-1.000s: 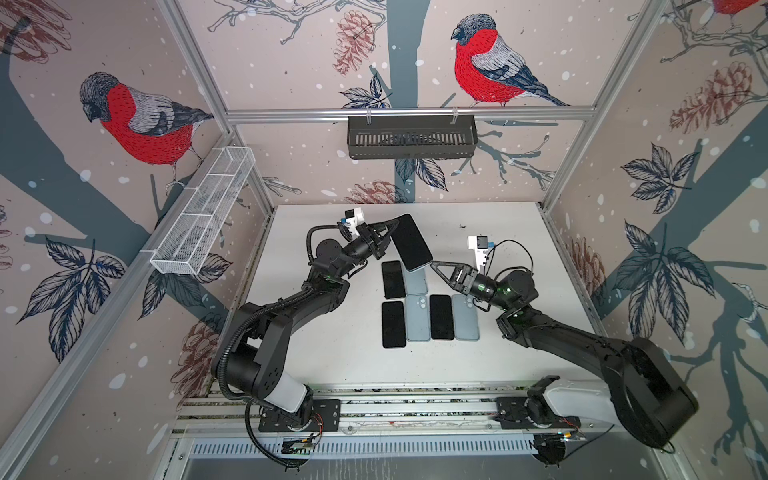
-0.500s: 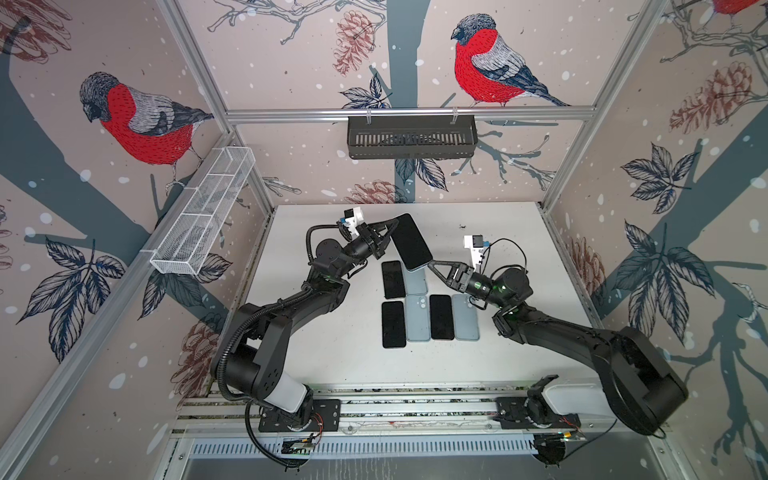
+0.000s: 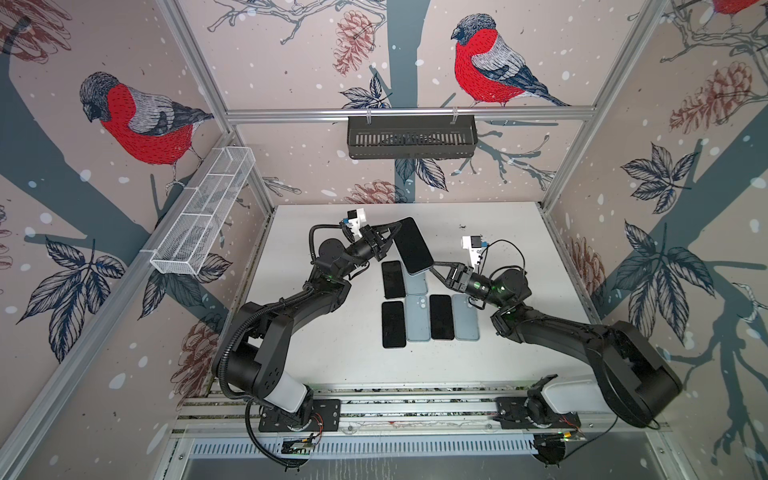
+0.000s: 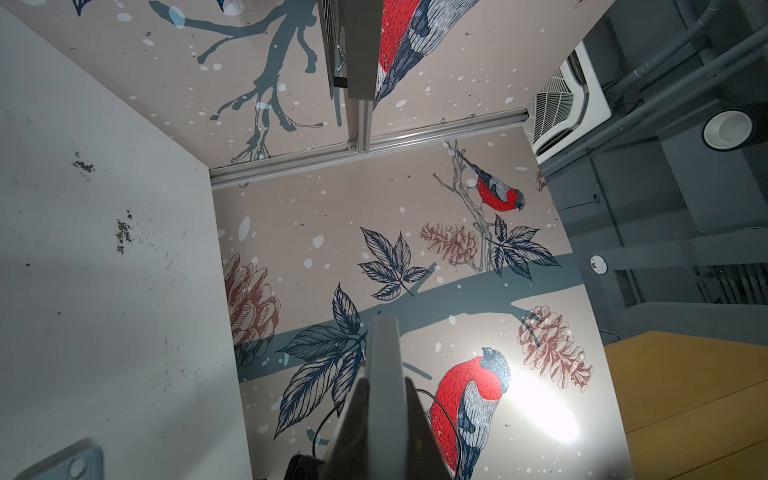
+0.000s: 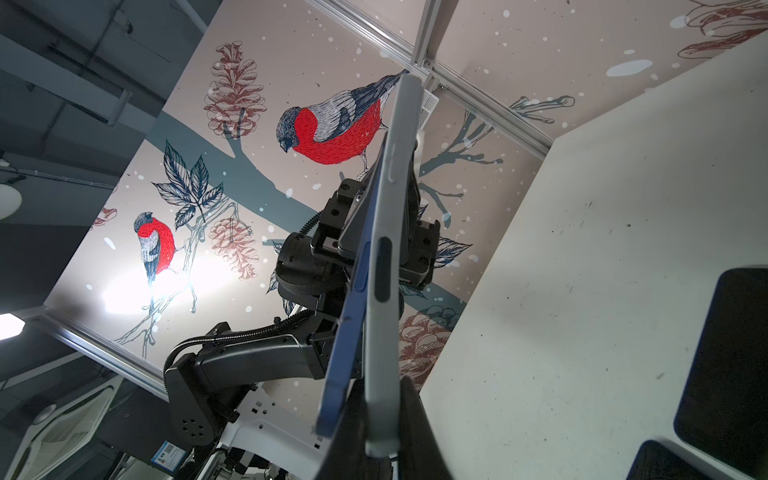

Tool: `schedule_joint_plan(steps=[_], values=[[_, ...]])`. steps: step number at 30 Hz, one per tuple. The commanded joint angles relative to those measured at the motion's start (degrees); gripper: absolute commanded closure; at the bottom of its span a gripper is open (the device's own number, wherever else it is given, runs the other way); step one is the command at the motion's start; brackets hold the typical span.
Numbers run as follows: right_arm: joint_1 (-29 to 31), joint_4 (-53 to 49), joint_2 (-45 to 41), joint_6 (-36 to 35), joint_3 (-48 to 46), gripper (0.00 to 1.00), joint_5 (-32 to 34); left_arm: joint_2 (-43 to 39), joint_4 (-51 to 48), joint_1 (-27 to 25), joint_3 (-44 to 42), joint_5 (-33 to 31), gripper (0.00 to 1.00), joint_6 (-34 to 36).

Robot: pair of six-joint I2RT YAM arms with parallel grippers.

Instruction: Take the phone out of the phone case

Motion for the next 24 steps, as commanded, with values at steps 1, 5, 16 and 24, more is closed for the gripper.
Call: schedule_joint_plan(steps=[1,5,16,24], values=[[-0.1,3.3,-0.3,1.6,-0.4,0.90,-0.4,0.0,0.2,-0.3,0.6,0.3,1.00,2.6],[-0.1,2.4,-0.9,2.6,-0.9,0.96,0.4,1.1,-3.1,-0.4,1.4,-0.3,0.88,5.1],[-2.1,-4.6,-5.0,4.0,-4.4,0.99,4.0,4.2,-10.5,-1.7,5.5,-2.3,0.28,11.9],[-4.5,-7.7,-7.9,5.2,-7.0,1.00,5.7,4.2,-20.9,-2.3,9.0,-4.9,0.20,21.0]])
